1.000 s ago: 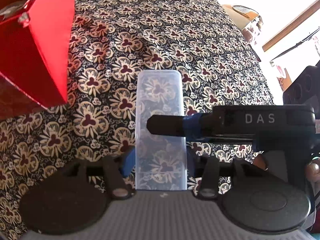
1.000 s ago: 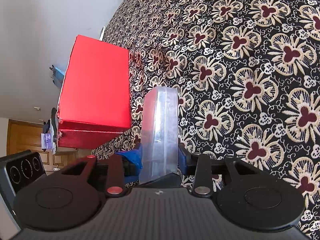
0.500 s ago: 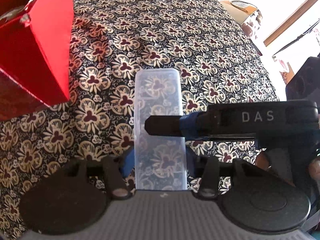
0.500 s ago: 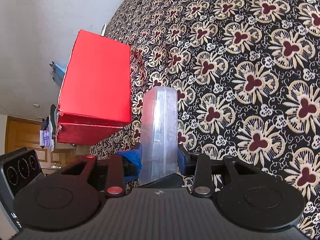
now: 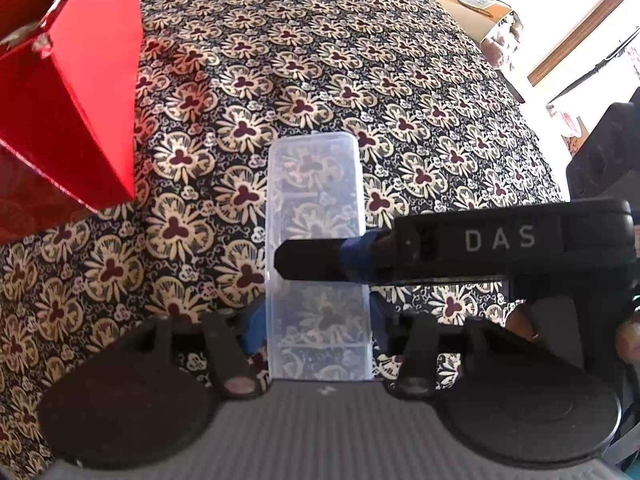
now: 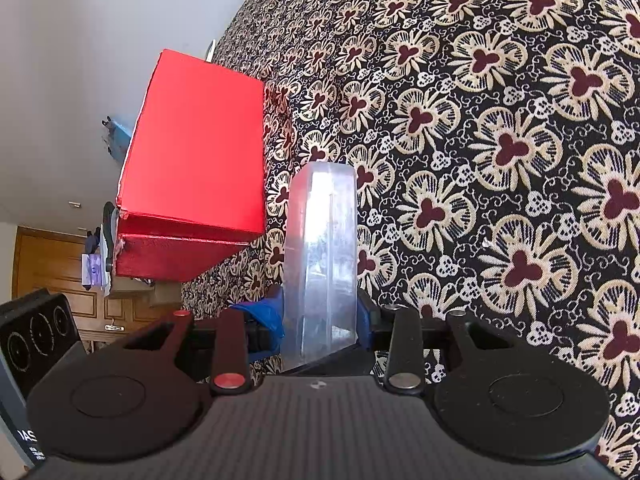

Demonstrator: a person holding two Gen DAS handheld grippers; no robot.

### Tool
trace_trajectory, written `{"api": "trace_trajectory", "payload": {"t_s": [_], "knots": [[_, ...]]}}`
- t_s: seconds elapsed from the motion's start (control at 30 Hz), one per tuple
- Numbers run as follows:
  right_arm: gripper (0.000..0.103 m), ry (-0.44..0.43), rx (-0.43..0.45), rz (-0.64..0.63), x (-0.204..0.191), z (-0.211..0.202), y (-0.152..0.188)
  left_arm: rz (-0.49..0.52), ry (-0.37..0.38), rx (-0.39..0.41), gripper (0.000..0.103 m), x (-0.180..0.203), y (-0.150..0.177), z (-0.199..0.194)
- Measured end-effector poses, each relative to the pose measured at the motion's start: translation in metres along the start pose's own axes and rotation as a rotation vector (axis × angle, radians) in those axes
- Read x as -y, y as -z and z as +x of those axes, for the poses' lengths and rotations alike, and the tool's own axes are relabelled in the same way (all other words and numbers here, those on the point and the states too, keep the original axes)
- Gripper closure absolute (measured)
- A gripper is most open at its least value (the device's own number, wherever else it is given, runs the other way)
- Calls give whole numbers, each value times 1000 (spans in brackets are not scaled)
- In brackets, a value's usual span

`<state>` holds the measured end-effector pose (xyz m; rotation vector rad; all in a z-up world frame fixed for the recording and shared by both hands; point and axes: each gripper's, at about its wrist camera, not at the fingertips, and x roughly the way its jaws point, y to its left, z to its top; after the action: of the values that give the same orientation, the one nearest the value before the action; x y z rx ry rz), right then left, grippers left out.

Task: Organize rigid objects
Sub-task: 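Hold the clear container upright with the left gripper above the bedspread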

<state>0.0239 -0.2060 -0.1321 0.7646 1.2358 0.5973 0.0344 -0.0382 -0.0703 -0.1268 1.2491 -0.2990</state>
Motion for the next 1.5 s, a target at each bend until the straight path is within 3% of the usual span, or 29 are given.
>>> {"api": "trace_trajectory", "payload": {"t_s": [1.0, 1.5], "knots": [[83, -19, 25, 42, 14, -24, 26, 29, -31, 7, 55, 7, 6, -2], [85, 55, 96, 77, -1, -25, 47, 102, 21, -18, 51, 2, 2, 1]]}}
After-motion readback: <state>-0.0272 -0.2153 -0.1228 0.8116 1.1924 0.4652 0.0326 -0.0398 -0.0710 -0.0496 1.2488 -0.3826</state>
